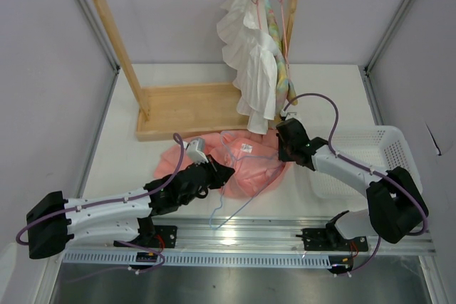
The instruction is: Place the skirt on the hanger
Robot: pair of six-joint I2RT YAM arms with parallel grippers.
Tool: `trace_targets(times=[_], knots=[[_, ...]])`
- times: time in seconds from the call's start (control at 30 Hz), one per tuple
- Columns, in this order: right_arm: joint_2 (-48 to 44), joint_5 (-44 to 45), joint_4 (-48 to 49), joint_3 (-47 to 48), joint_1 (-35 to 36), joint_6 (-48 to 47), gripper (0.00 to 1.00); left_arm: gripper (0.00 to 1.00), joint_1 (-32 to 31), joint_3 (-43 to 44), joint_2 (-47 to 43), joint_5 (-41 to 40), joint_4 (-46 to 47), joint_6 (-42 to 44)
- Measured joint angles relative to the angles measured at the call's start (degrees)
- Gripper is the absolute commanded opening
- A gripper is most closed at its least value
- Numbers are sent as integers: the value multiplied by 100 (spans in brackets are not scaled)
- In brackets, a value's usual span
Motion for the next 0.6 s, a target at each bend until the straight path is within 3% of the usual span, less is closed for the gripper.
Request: trace_targets(times=[0.17, 0.6], knots=[[-31, 33, -35, 0, 0, 11, 27, 0, -9, 0, 0, -17, -4, 0], [87, 144, -44, 76, -7, -33, 21, 0, -20, 0, -20, -20, -15, 0]])
